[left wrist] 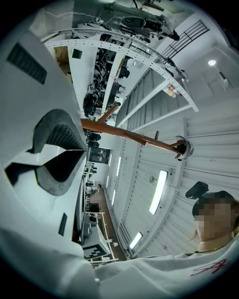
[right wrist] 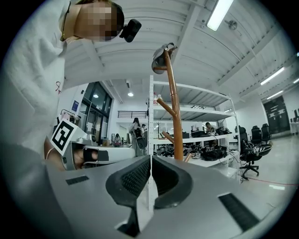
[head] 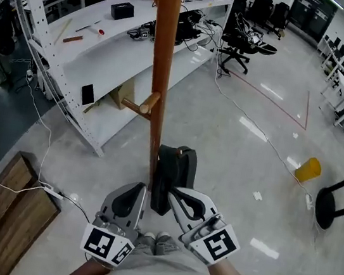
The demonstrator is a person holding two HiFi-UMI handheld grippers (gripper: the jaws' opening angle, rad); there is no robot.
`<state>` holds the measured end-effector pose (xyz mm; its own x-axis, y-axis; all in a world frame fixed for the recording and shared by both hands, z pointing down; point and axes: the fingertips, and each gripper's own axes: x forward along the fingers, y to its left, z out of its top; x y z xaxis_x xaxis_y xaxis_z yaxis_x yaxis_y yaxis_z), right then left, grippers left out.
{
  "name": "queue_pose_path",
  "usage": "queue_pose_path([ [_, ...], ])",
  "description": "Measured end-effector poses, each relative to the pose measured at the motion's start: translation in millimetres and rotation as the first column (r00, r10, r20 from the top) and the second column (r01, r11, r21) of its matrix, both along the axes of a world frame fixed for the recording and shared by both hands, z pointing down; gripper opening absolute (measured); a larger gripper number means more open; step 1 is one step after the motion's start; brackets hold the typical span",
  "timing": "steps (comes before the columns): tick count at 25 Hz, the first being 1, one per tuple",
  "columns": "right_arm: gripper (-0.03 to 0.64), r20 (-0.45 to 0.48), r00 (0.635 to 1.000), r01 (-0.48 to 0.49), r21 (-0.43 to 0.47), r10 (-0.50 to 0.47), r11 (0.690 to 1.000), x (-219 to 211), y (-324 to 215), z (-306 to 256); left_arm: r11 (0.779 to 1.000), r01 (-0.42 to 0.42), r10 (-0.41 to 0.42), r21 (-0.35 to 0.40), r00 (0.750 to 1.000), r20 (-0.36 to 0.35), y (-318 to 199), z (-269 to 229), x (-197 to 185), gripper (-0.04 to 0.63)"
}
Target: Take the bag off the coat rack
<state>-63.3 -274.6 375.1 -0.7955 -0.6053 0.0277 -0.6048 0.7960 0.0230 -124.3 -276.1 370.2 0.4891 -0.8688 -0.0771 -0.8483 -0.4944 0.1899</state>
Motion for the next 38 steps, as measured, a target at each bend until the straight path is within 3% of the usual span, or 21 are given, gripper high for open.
queue_pose_path([
  [8,0.021,-0.004,0.998,0.060,-0.094,-0.061,0.994,-3.4,-19.8,27.3,0.999,0.030,-0.031,-0.038,0.999,-0.013,-12.9,7.9,5.6,0.018],
  [13,0.025,-0.143,0.990,-0.008,-0.153,-0.014,0.988,2.8,-58.8,76.2,0.994,0.061,-0.062,-0.091,0.998,-0.007,-14.9,26.8,1.7,0.018],
  [14,0.040,-0.164,0.986,-0.016,-0.175,-0.013,0.984,3.1,-67.6,90.1,0.993,0.067,-0.067,-0.102,0.998,-0.004,-14.9,30.8,0.9,0.018],
  [16,0.163,-0.202,0.979,-0.035,-0.240,-0.015,0.970,4.8,-84.5,122.2,0.989,0.079,-0.080,-0.127,0.997,0.000,-13.7,38.3,-1.0,0.018],
  [17,0.187,-0.217,0.976,-0.051,-0.267,-0.009,0.962,6.8,-93.2,136.2,0.986,0.087,-0.088,-0.140,0.996,0.001,-12.6,42.2,-2.5,0.018],
  [22,0.213,-0.240,0.969,-0.127,-0.318,0.050,0.940,11.5,-134.2,177.5,0.969,0.133,-0.134,-0.208,0.991,0.012,-10.5,68.1,-15.8,0.018],
  [29,0.212,-0.207,0.978,-0.051,-0.374,-0.030,0.926,-18.7,-149.8,204.5,0.953,0.142,-0.145,-0.269,0.989,0.010,-10.9,92.6,-16.8,0.018],
  [32,0.210,-0.242,0.968,-0.028,-0.354,-0.063,0.935,-28.9,-153.9,213.6,0.950,0.151,-0.154,-0.273,0.988,0.009,-11.7,93.5,-20.8,0.018],
  [35,0.041,-0.277,0.953,0.030,-0.317,-0.123,0.948,-34.9,-147.4,213.0,0.948,0.166,-0.167,-0.270,0.986,0.020,-10.9,91.0,-26.5,0.018],
  [38,0.034,-0.296,0.946,0.047,-0.286,-0.135,0.957,-36.3,-143.3,206.7,0.949,0.181,-0.180,-0.259,0.983,0.029,-11.3,87.5,-33.9,0.018],
])
